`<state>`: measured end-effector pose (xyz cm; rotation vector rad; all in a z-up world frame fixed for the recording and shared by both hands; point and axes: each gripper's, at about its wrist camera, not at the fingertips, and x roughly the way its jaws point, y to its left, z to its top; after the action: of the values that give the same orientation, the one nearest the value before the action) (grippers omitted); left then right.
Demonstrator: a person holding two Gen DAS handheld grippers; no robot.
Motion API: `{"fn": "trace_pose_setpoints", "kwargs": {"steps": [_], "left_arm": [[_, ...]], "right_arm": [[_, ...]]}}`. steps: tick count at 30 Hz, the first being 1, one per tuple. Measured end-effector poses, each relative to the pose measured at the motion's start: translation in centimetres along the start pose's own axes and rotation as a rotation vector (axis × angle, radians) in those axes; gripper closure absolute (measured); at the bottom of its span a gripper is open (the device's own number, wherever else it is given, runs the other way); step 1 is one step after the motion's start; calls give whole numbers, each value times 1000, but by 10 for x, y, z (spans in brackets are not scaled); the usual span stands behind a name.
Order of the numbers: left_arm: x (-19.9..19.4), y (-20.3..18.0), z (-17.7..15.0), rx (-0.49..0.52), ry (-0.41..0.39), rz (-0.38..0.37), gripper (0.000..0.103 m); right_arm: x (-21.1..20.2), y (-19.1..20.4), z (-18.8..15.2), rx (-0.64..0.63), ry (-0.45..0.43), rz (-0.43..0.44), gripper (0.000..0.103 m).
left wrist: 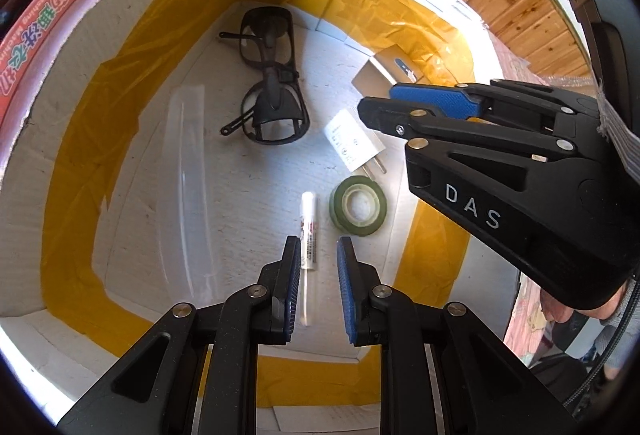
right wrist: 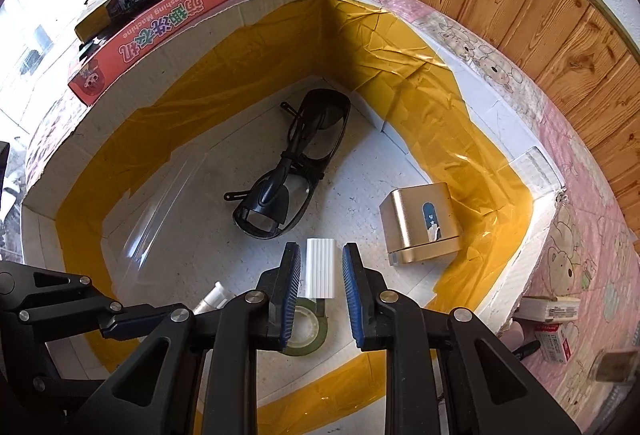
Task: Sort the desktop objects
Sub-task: 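Open both tools to release the bottle and charger inside the box, then move both open tools back to the items on the bedspread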
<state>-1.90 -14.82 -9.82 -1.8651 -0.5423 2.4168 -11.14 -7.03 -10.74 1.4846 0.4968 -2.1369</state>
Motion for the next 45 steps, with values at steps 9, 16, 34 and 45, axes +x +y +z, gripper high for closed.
{"fn": "trace_pose_setpoints", "kwargs": {"steps": [9,16,34,45], "left_arm": [[-9,4,6,-25,-35,19,77],[-32,-13,15,-3,-125,36,76],[-61,-93,4,111,-320,57,75],[-55,-155,-9,261,-392,40,74]], "right_arm": [[-9,-2,-2,26,-25,24,78],[-42,-5,-7,52,-125,59,72],[-155,-41,-80,125,-497,74,69],[-195,-95,-148,243,-640,100,66]]}}
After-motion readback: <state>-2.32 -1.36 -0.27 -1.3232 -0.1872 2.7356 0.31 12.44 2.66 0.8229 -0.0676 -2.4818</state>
